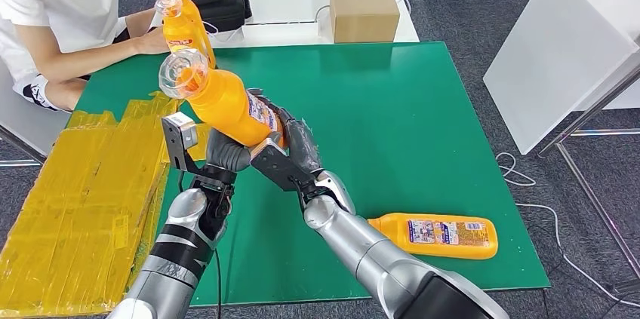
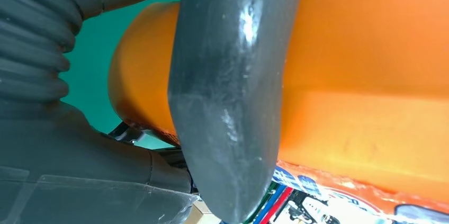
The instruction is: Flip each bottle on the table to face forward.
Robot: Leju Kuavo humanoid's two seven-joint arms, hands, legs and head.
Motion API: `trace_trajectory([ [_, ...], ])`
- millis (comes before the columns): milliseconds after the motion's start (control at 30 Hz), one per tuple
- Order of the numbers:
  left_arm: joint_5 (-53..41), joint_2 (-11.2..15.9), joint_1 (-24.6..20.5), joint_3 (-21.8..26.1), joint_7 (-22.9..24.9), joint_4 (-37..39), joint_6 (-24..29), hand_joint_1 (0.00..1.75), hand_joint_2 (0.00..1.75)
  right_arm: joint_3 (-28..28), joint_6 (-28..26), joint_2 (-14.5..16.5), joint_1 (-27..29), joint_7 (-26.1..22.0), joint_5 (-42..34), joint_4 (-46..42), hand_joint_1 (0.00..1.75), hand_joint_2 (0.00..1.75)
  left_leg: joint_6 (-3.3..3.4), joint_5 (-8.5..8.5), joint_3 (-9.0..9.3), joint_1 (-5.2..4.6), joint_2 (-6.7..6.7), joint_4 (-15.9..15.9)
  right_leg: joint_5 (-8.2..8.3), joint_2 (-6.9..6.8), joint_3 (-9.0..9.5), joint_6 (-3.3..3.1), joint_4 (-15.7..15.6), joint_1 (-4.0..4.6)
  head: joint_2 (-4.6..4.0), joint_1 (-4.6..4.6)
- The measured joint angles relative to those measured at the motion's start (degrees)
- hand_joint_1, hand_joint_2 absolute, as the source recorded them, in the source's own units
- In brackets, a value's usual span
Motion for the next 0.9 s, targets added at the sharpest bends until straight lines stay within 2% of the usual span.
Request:
trace_trajectory([
  [900, 0.0, 0.0, 0.04, 0.02, 0.0, 0.0, 0.0, 1.75, 1.75, 0.21, 0.0, 0.0, -0.05, 0.0, -0.01, 0.2, 1.75, 1.75, 0.0, 0.0, 0.0, 0.0, 0.0, 0.0, 0.0, 0.0, 0.0, 0.0, 0.0, 0.0, 0.0, 0.0],
])
